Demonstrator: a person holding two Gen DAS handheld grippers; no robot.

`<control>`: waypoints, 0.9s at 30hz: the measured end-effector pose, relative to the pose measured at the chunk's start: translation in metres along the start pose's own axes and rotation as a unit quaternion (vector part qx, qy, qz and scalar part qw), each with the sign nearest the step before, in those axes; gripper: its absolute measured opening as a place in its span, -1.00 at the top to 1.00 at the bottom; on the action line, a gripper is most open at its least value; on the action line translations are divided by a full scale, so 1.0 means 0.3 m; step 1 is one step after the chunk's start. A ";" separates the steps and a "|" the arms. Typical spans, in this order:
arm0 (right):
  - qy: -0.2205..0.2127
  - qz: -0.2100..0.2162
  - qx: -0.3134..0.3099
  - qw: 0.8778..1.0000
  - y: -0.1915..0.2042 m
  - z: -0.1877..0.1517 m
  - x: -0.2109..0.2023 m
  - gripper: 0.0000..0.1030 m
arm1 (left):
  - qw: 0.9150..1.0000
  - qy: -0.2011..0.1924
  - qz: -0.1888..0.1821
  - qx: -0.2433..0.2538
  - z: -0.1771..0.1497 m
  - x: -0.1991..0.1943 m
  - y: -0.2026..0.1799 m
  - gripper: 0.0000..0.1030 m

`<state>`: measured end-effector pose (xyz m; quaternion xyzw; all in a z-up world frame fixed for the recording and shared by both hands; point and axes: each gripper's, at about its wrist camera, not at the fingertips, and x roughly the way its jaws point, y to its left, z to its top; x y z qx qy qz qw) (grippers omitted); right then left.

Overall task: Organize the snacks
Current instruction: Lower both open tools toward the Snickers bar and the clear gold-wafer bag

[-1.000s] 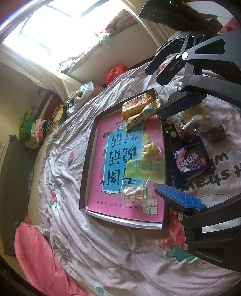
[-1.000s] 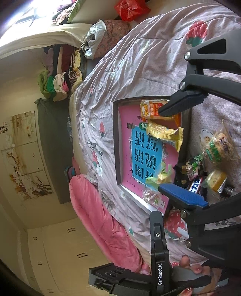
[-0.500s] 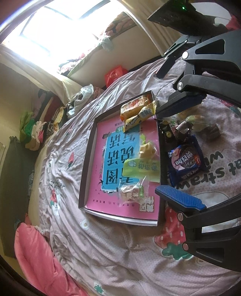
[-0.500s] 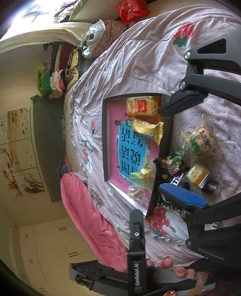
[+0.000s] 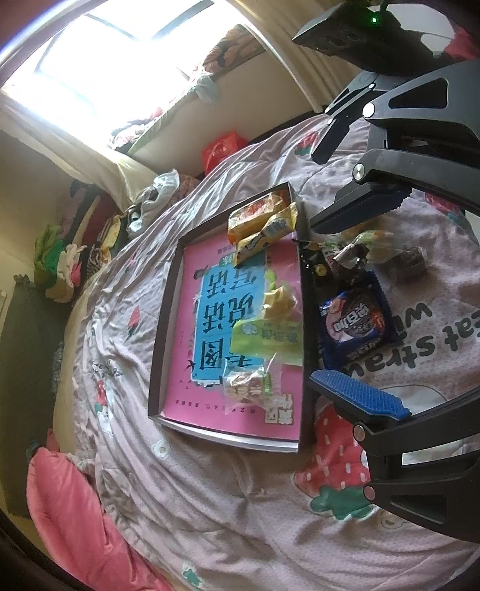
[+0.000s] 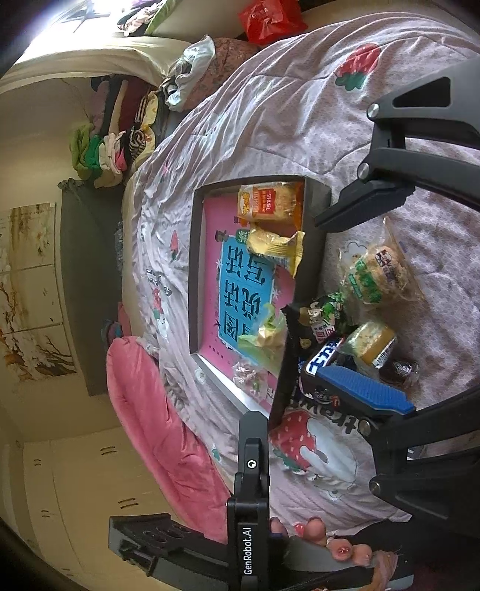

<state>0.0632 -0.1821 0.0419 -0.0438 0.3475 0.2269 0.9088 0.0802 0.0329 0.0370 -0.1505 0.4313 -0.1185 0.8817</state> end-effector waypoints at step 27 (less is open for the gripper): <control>0.047 0.017 -0.083 0.995 0.113 -0.065 0.047 -0.44 | 0.999 0.032 0.004 0.021 -0.050 0.038 -0.023 -0.50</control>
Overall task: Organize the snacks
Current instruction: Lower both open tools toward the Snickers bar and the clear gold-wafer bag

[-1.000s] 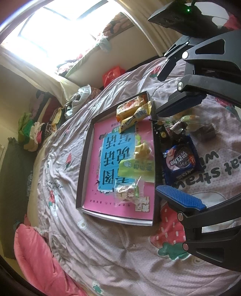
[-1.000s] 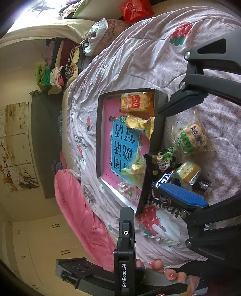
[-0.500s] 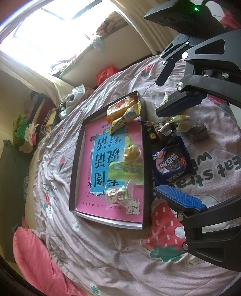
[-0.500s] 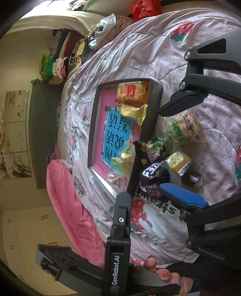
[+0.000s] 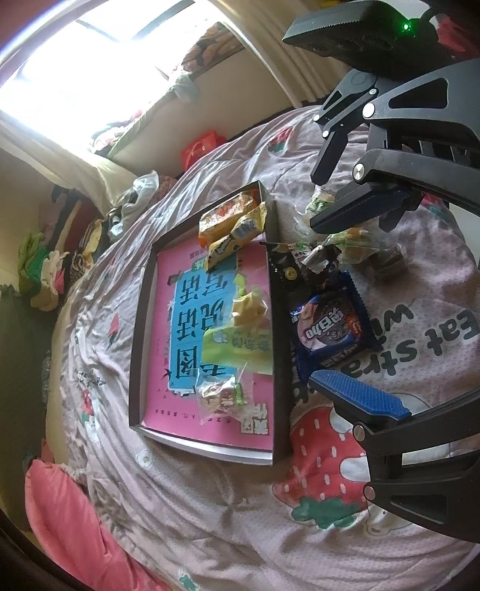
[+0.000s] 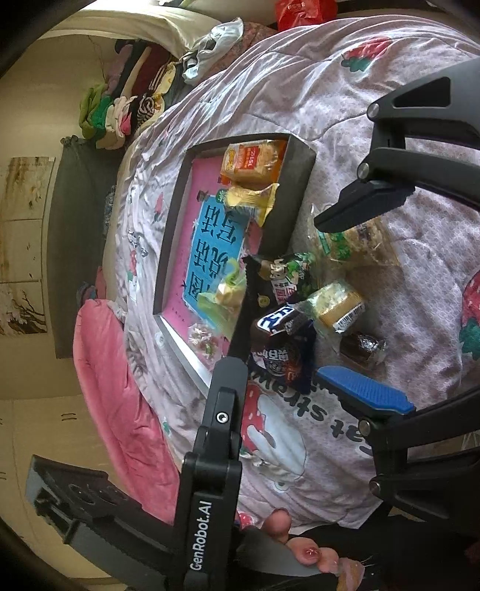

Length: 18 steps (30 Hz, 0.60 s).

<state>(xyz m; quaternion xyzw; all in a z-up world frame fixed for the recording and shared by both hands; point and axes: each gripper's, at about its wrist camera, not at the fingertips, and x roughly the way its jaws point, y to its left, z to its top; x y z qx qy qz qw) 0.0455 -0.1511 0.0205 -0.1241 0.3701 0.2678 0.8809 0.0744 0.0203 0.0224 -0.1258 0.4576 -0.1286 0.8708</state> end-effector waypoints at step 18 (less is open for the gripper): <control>0.013 -0.006 -0.025 1.000 0.009 -0.026 0.045 -0.44 | 0.999 0.029 -0.013 0.002 -0.044 0.110 -0.032 -0.48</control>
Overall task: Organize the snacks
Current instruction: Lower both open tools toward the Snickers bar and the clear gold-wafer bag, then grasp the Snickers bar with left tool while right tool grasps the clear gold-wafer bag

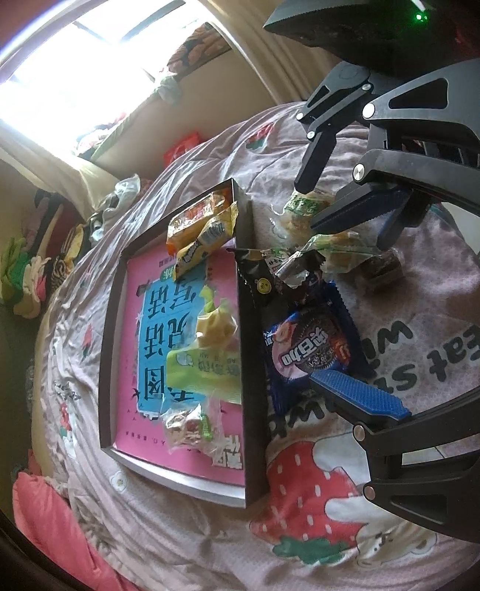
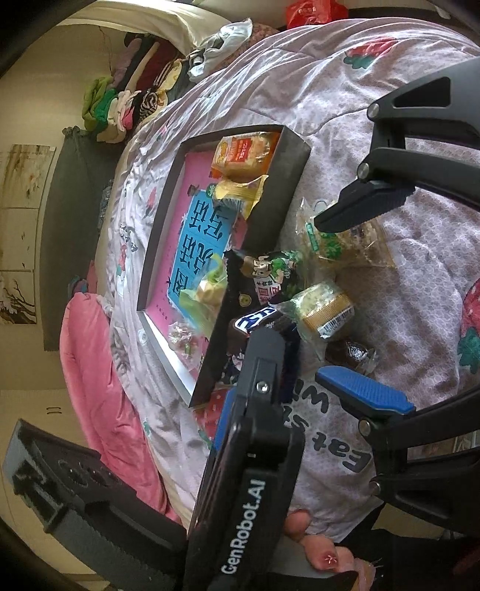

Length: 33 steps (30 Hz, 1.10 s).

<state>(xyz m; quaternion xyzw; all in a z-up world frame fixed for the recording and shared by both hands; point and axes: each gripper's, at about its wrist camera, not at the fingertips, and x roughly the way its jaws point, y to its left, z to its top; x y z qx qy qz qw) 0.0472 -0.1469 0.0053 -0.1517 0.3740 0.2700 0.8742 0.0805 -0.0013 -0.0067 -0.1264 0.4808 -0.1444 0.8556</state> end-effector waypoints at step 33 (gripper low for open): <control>0.002 0.009 -0.050 0.999 0.027 0.008 0.095 0.31 | 0.999 0.015 -0.031 0.018 0.059 0.100 -0.027 0.30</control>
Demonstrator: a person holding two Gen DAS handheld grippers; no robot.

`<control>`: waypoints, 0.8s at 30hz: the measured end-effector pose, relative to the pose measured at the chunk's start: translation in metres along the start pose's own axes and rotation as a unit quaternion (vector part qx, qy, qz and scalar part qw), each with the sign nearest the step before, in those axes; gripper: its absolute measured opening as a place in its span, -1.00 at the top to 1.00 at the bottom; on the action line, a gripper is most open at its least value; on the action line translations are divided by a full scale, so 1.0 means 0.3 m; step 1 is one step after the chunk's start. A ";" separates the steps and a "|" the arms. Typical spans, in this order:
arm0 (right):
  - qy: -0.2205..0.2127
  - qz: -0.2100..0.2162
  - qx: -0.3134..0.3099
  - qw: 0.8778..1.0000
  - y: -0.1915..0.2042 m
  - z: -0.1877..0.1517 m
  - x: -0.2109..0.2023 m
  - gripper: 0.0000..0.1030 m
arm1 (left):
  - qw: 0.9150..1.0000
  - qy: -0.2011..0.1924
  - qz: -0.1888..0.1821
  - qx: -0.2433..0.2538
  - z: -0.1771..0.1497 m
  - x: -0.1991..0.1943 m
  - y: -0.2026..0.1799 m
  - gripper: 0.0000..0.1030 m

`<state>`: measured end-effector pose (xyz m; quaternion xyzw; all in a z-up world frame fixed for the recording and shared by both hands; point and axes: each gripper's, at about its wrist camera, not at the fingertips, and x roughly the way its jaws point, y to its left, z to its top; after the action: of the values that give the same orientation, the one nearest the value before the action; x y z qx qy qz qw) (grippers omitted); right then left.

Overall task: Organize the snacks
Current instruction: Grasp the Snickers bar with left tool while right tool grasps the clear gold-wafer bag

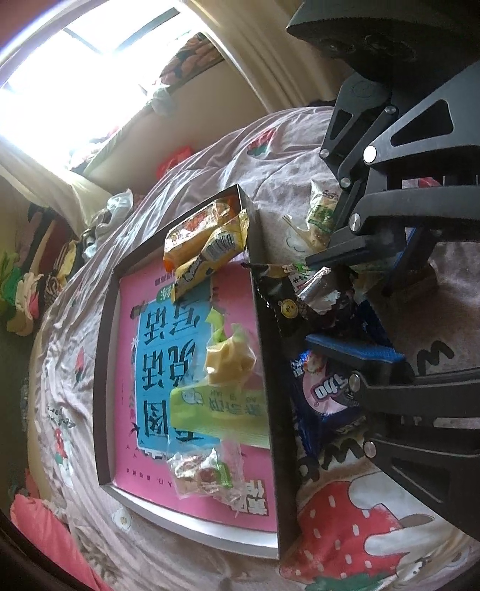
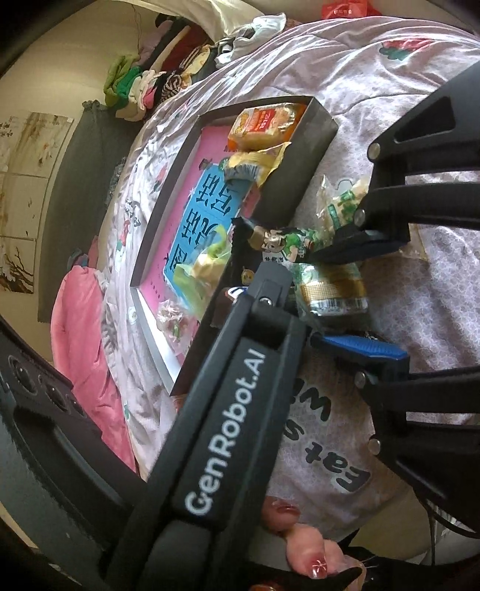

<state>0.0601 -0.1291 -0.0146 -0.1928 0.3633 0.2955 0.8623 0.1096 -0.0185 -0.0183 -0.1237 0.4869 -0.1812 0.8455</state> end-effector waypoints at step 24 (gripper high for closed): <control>-0.063 0.052 0.112 0.990 -0.126 0.000 -0.126 0.32 | 0.997 -0.062 -0.009 -0.038 0.013 -0.177 0.068 0.48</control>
<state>0.0633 -0.1714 0.0178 -0.0570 0.3489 0.3084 0.8831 0.0923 0.0227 0.0171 -0.1712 0.4390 -0.1617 0.8671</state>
